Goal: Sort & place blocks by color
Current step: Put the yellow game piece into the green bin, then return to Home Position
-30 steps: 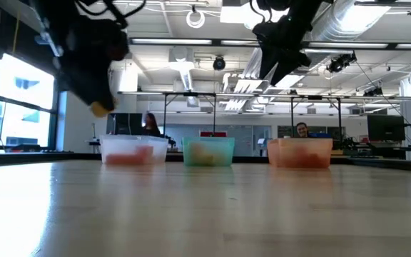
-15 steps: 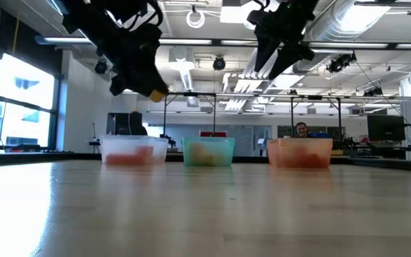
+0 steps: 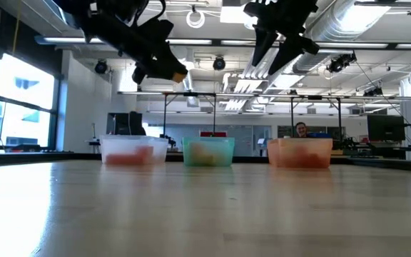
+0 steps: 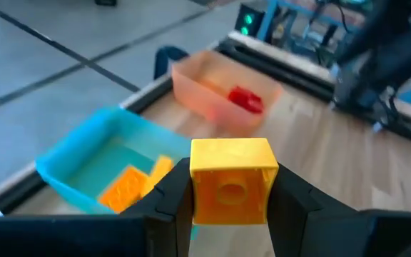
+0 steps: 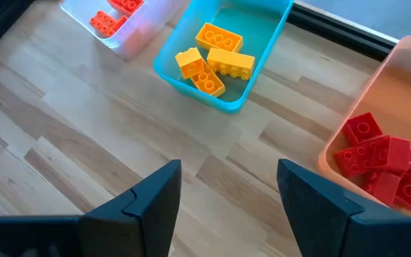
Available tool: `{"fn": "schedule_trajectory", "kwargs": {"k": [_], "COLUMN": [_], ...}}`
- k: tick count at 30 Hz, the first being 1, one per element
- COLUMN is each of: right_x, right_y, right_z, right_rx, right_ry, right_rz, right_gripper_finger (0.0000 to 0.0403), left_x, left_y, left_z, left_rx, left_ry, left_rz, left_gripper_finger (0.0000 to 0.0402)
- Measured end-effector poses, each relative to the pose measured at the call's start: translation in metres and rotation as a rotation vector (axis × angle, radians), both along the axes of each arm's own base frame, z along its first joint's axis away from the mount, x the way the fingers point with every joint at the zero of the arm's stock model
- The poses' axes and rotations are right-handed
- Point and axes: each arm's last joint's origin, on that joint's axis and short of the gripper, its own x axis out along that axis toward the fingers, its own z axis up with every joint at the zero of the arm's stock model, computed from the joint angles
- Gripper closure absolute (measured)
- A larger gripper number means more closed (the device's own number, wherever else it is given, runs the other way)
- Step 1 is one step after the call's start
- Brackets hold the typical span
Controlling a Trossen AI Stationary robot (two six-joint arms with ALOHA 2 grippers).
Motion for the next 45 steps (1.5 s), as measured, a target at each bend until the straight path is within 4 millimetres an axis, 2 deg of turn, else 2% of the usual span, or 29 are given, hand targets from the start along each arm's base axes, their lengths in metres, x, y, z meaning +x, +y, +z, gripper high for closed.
{"fn": "schedule_trajectory", "kwargs": {"k": [4, 10, 14, 18, 28, 32, 38, 42, 45], "right_x": [0.0, 0.0, 0.001, 0.001, 0.001, 0.002, 0.001, 0.001, 0.001], "right_y": [0.002, 0.001, 0.001, 0.001, 0.005, 0.009, 0.014, 0.016, 0.018], "right_z": [0.0, 0.0, 0.0, 0.001, 0.0, 0.0, -0.001, -0.001, -0.001], "right_rx": [0.006, -0.003, -0.008, -0.008, -0.003, -0.006, -0.006, -0.009, -0.018], "right_ry": [-0.009, -0.01, -0.016, -0.017, -0.017, -0.016, 0.001, 0.01, 0.018], "right_rz": [-0.017, -0.026, -0.029, -0.029, -0.014, 0.0, 0.017, 0.03, 0.052], "right_gripper_finger": [0.0185, 0.0185, 0.0185, 0.0185, 0.0185, 0.0185, 0.0185, 0.0185, 0.0185], "left_x": [0.005, 0.018, 0.03, 0.04, 0.063, 0.066, 0.059, 0.05, 0.041], "left_y": [0.016, 0.038, 0.05, 0.059, 0.075, 0.08, 0.092, 0.099, 0.094], "left_z": [0.003, -0.011, -0.024, -0.037, -0.058, -0.057, -0.052, -0.032, -0.012], "left_rx": [0.013, -0.005, -0.022, -0.062, -0.098, -0.133, -0.222, -0.352, -0.375], "left_ry": [-0.021, 0.01, 0.026, 0.045, 0.079, 0.067, 0.017, -0.069, -0.124], "left_rz": [0.04, 0.078, 0.075, 0.038, 0.022, 0.019, 0.04, -0.024, -0.137], "left_gripper_finger": [0.0298, 0.0297, 0.0269, 0.0249, 0.0243, 0.0222, 0.018, 0.0171, 0.0172]}}
